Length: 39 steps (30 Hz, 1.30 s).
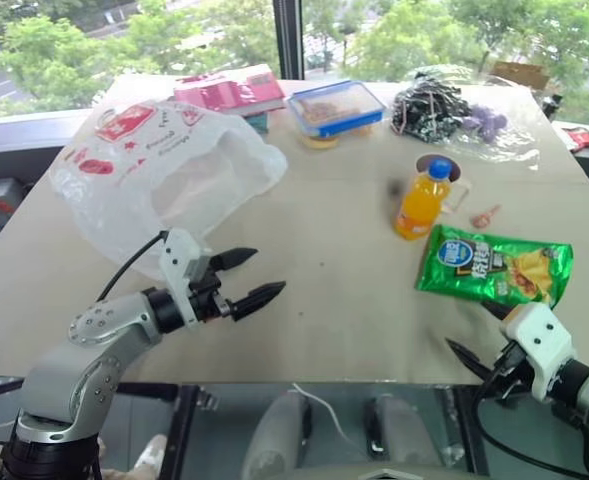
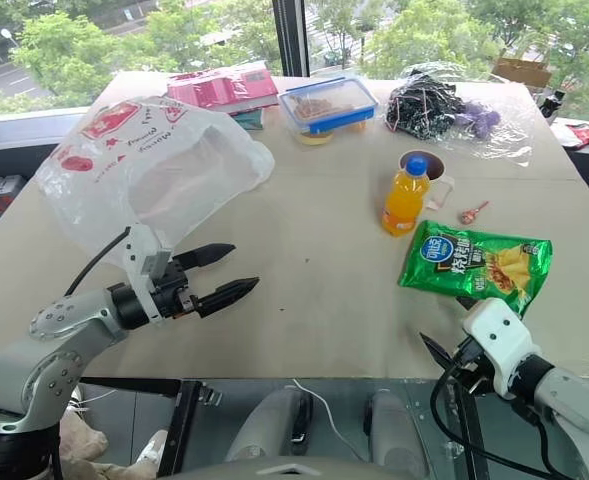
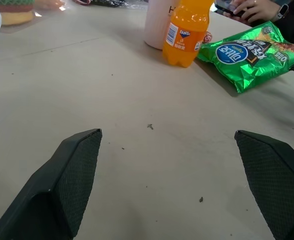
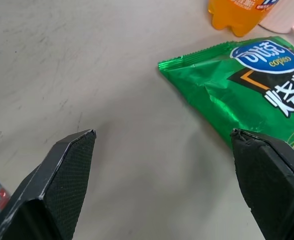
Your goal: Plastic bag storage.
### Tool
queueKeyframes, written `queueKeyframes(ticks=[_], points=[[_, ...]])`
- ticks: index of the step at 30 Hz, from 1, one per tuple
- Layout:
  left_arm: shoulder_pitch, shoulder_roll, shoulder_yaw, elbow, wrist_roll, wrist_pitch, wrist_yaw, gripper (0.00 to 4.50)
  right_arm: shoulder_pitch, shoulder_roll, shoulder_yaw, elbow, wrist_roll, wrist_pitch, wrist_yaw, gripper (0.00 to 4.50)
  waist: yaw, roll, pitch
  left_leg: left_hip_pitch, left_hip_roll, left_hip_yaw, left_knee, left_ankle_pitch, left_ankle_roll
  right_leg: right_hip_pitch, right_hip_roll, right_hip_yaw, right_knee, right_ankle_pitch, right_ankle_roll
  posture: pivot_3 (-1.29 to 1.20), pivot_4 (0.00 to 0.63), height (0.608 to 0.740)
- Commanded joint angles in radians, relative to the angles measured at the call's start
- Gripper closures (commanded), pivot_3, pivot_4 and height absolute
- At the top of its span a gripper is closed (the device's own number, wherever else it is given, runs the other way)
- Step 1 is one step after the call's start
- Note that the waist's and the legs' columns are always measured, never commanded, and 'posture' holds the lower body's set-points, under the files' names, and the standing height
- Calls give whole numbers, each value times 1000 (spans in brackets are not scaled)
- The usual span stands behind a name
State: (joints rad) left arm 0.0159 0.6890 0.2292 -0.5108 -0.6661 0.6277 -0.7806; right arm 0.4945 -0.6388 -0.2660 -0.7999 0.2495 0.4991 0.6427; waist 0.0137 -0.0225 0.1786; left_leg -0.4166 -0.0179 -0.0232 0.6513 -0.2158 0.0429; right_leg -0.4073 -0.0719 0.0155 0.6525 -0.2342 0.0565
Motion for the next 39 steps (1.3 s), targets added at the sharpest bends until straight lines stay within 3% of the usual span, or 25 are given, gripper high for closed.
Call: queueKeyframes(ticks=[1, 8, 12, 16, 18, 20, 28, 33, 36, 39], points=[[-14, 0, 25, -25, -4, -24, 14, 0, -13, 0, -19, -7, 7, -35, 4, 110, 0, 0, 0, 0, 0, 0, 0, 0, 0, 0, 0, 0, 0, 0, 0, 0, 150, 740], [-101, -30, 5, -44, 27, 9, 158, 0, -52, 27, 31, -28, 36, -92, 18, 110, 0, 0, 0, 0, 0, 0, 0, 0, 0, 0, 0, -1, -1, 0, 0, 0, 150, 740], [-183, -57, -15, -32, 173, -36, 315, 0, -79, 25, 60, -67, 64, -130, 39, 110, 1, 0, 0, 0, 0, 0, 0, 0, 0, 0, 1, -1, -1, 0, 0, 0, 150, 740], [-290, 11, -84, -40, 463, 52, 545, 0, -169, -2, 88, -119, 86, -144, 59, 110, -1, -1, 0, 0, -1, 0, 0, 0, 0, 0, 4, -2, 0, 0, 1, 0, 150, 740], [-307, 112, -150, -40, 599, 81, 559, 0, -225, -10, 87, -129, 126, -113, 58, 110, -3, -1, 0, 0, -1, 0, 0, 0, 0, 0, 7, -1, 0, 0, 1, 0, 150, 740], [-326, 152, -189, -34, 682, 112, 587, 0, -291, -22, 77, -135, 194, -76, 61, 110, -2, -1, 0, 1, -1, 0, -2, 0, 0, 0, 7, -1, 0, 1, 1, 0, 150, 740], [-443, 158, -275, 174, 850, 227, 614, 0, -457, -84, 94, -139, 277, -28, 54, 110, 1, -2, 0, -1, -1, -1, -2, 0, 0, 0, 6, -3, -1, 1, 1, 0, 150, 740], [-534, 150, -357, 366, 897, 172, 556, 0, -486, -91, 120, -145, 272, -15, 36, 110, 1, -2, 1, -1, -2, -2, -2, 0, 0, 0, 6, -3, -1, 2, 4, 0, 150, 740], [-587, 158, -377, 493, 920, 80, 539, 822, -484, -96, 131, -139, 260, -9, 26, 0, 0, -2, 1, -4, -2, -2, -2, 0, 0, -2, 5, -3, -1, 3, 4, 0, 150, 740], [-606, 188, -393, 542, 955, 10, 520, 2179, -486, -96, 124, -132, 265, 3, 17, 0, -1, -2, 1, -4, -2, -2, -2, 0, 0, -3, 5, -3, -1, 3, 4, 0, 150, 740]])
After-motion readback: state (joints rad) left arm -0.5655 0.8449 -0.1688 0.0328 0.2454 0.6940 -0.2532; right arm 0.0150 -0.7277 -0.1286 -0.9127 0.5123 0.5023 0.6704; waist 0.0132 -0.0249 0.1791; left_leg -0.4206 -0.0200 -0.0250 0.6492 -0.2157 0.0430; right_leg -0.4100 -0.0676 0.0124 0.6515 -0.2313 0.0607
